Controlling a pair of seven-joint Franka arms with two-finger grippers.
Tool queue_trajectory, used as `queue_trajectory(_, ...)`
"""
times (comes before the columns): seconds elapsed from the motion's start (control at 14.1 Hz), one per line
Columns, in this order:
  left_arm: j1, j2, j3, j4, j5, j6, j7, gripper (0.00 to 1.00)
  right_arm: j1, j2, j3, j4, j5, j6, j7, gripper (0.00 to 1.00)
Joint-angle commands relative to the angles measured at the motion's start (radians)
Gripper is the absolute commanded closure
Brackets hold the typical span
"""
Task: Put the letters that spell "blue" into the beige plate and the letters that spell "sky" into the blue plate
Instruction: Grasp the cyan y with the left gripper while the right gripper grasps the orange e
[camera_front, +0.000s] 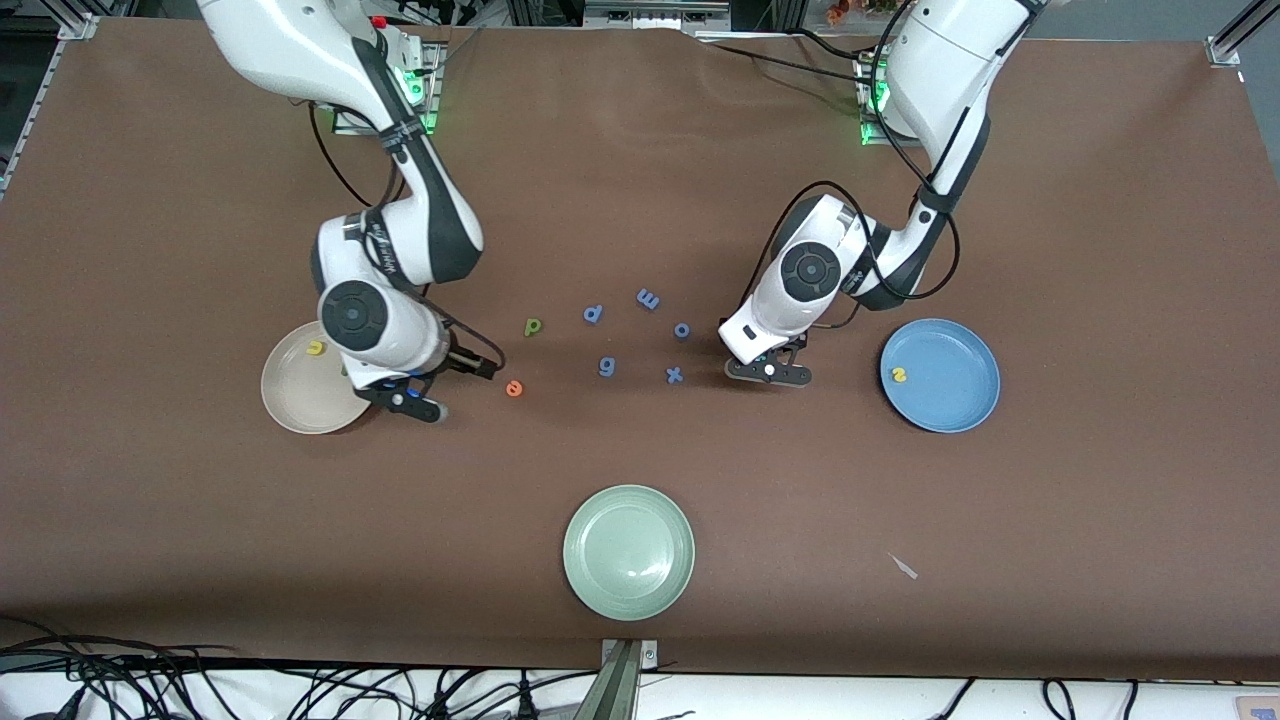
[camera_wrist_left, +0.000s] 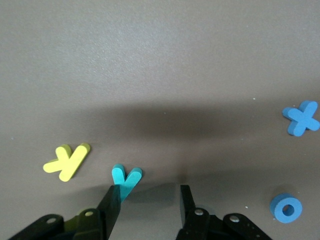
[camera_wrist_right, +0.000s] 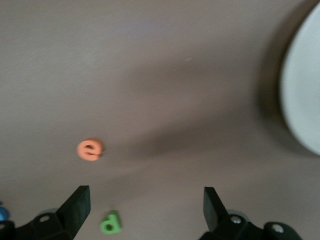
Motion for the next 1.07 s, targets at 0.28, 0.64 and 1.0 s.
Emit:
queue_trajectory(0.28,0.02,-0.002,0.009,0.022,0.031,-0.004,0.004,0.43,0.051,0.158,0.012,0.108,0.016,0.143,0.018,0.0)
queue_trajectory(0.64,0.023,0.018,0.009,0.019,0.03,-0.001,0.011,0.42,0.051,0.188,0.024,0.103,0.019,0.189,-0.015,0.0)
queue_trajectory(1.0,0.022,0.023,0.009,0.018,0.03,-0.001,0.01,0.47,0.048,0.197,0.038,0.092,0.057,0.222,-0.013,0.29)
